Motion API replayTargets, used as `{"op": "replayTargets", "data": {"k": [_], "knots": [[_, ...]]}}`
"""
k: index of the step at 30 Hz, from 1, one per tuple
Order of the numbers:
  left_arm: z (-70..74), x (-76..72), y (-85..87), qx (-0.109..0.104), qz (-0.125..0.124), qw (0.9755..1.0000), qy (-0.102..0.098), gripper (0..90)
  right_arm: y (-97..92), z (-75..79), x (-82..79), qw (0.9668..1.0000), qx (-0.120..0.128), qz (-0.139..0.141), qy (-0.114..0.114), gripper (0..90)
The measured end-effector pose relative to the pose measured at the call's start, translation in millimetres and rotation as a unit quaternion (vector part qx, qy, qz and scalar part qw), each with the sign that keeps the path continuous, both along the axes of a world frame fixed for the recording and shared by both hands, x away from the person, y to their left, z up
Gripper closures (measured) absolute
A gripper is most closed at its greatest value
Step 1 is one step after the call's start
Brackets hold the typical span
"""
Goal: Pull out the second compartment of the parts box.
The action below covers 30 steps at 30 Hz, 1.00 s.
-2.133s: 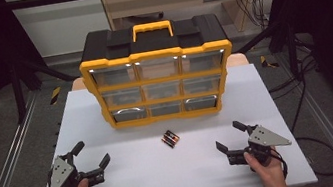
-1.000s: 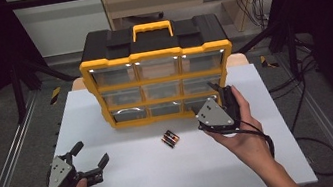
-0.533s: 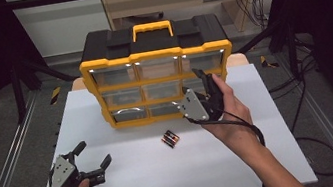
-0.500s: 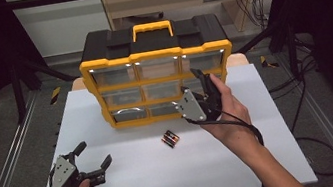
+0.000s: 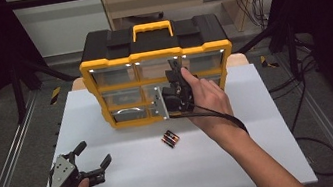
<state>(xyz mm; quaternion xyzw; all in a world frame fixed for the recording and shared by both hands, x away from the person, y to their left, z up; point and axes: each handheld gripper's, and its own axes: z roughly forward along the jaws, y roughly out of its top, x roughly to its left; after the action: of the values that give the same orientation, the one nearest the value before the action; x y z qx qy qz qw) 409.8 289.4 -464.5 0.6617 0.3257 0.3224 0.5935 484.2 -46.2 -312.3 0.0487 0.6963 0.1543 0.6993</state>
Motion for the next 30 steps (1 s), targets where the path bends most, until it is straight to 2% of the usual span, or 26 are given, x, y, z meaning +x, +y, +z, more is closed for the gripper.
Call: {"op": "replayTargets", "data": {"k": [5, 30], "knots": [[0.3, -0.4, 1.5, -0.003, 0.002, 1.0, -0.001, 2.6, 4.7, 0.0, 4.5, 0.9998, -0.015, -0.013, -0.006, 64.9], [1.7, -0.7, 3.0, -0.002, 0.002, 1.0, -0.003, 3.1, 3.3, -2.4, 12.7, 0.9995, -0.017, -0.025, -0.007, 70.1]]}}
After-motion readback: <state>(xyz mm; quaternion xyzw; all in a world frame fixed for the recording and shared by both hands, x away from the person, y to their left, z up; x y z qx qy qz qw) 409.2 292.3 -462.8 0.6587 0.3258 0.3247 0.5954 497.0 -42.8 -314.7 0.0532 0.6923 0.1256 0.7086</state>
